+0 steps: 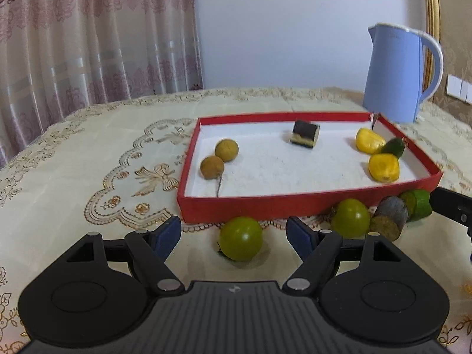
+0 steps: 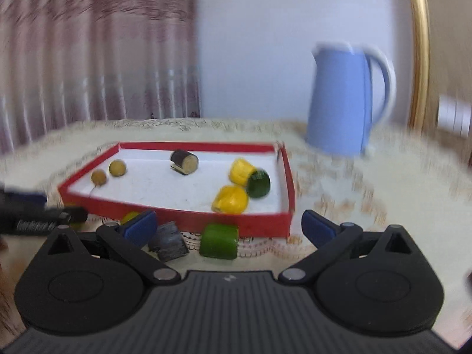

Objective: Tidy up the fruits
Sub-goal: 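Move the left gripper to the green lime and close on it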

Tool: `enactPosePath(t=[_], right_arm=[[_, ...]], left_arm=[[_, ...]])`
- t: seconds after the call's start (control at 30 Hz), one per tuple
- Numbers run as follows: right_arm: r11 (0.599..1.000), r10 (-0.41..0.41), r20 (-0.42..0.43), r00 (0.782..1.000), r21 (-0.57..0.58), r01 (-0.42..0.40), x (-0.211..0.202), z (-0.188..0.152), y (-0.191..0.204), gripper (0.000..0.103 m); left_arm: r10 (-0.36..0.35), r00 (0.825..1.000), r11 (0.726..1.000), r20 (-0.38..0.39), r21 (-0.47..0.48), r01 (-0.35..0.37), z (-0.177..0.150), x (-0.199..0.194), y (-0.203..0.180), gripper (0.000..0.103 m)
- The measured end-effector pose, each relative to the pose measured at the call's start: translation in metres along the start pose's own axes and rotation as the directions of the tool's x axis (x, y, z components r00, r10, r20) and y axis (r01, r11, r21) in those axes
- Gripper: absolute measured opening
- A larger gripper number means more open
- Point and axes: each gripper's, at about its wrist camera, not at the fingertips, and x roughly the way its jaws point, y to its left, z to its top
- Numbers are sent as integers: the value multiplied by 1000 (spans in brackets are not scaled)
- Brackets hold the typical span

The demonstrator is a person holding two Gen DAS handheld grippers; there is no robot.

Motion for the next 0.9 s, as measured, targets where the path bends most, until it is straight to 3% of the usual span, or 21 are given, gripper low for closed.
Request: enactPosePath(t=[0.2,0.63,0.73,0.9], right_arm=[[998,45,-26,999,-53,-46,-1,-2,15,103],[998,29,-26,999,-48,-30,-9,-2,16,103],[999,28,-24,999,-44,-29,-10,-2,16,103],[999,15,-21,1000,-51,-16,-12,-2,16,103]], left_arm=[[18,1000,1000,-15,3,-18,0,4,1,78],[35,999,999,-31,24,-35,-2,14,-3,78],[31,999,999,-43,27,-30,-2,16,-3,67],[28,999,999,-45,25,-26,-3,17,-2,66]])
